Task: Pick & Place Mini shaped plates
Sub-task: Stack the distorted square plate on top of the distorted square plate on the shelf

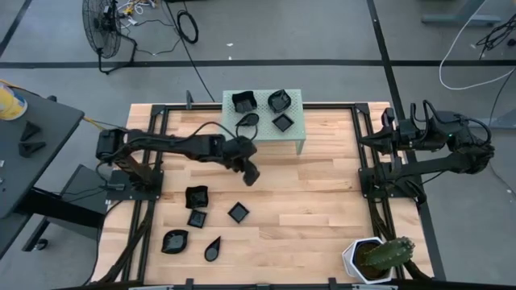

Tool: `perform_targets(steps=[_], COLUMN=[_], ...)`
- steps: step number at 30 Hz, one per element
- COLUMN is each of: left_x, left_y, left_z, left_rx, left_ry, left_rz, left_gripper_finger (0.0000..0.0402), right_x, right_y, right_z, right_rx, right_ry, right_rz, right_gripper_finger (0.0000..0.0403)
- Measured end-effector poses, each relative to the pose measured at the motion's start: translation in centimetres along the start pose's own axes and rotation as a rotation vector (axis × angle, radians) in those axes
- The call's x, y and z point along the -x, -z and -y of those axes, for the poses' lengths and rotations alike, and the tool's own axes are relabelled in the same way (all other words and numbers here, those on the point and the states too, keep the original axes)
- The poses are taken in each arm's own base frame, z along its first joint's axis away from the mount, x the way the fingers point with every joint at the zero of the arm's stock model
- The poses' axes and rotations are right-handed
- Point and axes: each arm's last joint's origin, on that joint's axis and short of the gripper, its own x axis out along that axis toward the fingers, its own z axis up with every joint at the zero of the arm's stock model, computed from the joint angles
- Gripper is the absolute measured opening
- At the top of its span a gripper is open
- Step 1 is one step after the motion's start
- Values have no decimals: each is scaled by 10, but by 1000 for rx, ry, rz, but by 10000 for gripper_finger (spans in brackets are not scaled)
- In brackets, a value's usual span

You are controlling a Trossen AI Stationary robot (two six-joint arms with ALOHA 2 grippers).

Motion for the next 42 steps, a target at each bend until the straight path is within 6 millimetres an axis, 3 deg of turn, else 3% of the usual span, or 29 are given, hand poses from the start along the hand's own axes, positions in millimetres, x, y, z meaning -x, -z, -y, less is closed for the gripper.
perform_targets(steps=[6, 20, 27, 35, 42], left_x=[11, 41, 50, 47, 47], left_y=[29, 91, 104, 122, 122], left_z=[-10, -37, -48, -71, -78], left_rx=[-91, -275, -308, -246, -277], left_ry=[18, -135, -139, -225, -196], left_rz=[-123, -365, -431, -545, -589], left_gripper_finger=[232, 232, 232, 232, 232], right_x=[0, 0, 0, 0, 0], right_y=[0, 0, 0, 0, 0], right_z=[0, 0, 0, 0, 0], right_rx=[0, 0, 0, 0, 0], right_ry=[0, 0, 0, 0, 0], right_rz=[-1, 0, -1, -1, -1], right_gripper_finger=[4, 4, 4, 4, 4])
